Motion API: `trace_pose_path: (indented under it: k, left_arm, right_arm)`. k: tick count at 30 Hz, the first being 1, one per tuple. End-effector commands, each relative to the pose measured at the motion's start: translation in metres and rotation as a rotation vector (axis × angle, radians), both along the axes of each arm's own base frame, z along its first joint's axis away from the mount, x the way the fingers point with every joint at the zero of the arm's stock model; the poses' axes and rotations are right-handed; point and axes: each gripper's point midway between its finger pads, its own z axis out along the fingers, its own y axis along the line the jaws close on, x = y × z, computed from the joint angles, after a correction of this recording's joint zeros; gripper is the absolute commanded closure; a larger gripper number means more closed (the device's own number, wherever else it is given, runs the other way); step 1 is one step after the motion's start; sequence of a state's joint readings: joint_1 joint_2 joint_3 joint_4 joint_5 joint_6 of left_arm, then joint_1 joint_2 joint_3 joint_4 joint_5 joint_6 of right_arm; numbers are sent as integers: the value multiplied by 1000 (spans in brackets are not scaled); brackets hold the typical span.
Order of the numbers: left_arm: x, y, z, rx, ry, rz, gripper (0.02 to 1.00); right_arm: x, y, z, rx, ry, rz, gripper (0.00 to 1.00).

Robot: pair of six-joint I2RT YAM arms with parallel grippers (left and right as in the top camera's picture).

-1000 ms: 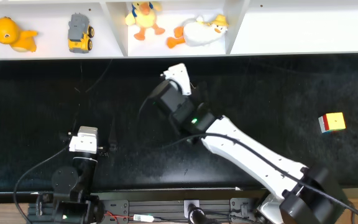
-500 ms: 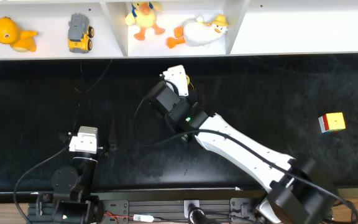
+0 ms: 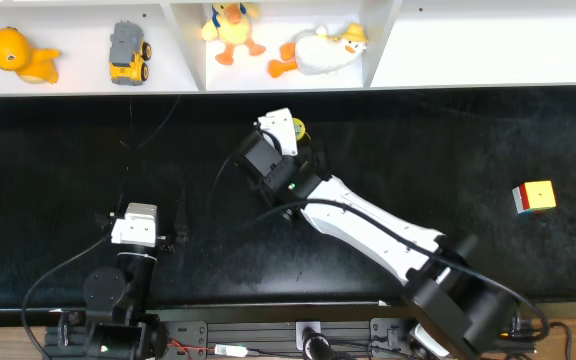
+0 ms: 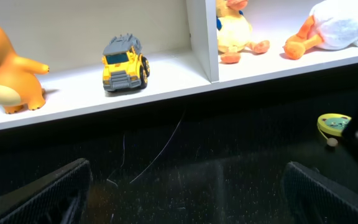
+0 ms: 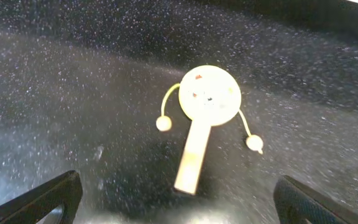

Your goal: Store Toys

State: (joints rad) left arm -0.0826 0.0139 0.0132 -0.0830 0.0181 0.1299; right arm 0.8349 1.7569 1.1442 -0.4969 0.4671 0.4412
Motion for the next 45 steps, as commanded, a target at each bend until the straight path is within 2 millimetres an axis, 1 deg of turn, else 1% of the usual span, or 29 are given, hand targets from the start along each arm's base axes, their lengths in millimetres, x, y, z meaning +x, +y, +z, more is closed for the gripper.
trace_pose_path:
  k: [1, 4, 14, 19, 21, 28, 32, 34, 38, 42, 45]
  left_arm:
    - [0, 1, 0, -19, -4, 2, 20]
    - [0, 1, 0, -19, -4, 2, 20]
    - [0, 1, 0, -19, -4, 2, 23]
    - [0, 1, 0, -19, -4, 2, 23]
    - [0, 1, 0, -19, -4, 2, 23]
    - [0, 1, 0, -19, -4, 2, 23]
    - [0, 1, 0, -19, -4, 2, 23]
    - [0, 1, 0, -19, -4, 2, 20]
    - [0, 1, 0, -19, -4, 2, 20]
    - [0, 1, 0, -19, -4, 2, 23]
    - [0, 1, 0, -19, -4, 2, 23]
  right_arm:
    - [20, 5, -6, 51, -11, -31, 5]
    - [27, 5, -14, 96, -8, -88, 3]
    - [26, 3, -32, 98, 24, -131, 1]
    - [25, 4, -33, 107, 27, -142, 23]
    - [25, 3, -36, 101, 32, -142, 34]
    - [26, 4, -39, 105, 34, -141, 31]
    - [24, 6, -44, 106, 52, -134, 38]
    - [24, 7, -46, 106, 54, -134, 64]
    - [27, 8, -52, 104, 54, -137, 194]
    - [28, 5, -58, 93, 63, -143, 272]
    - [30, 2, -59, 91, 66, -150, 358]
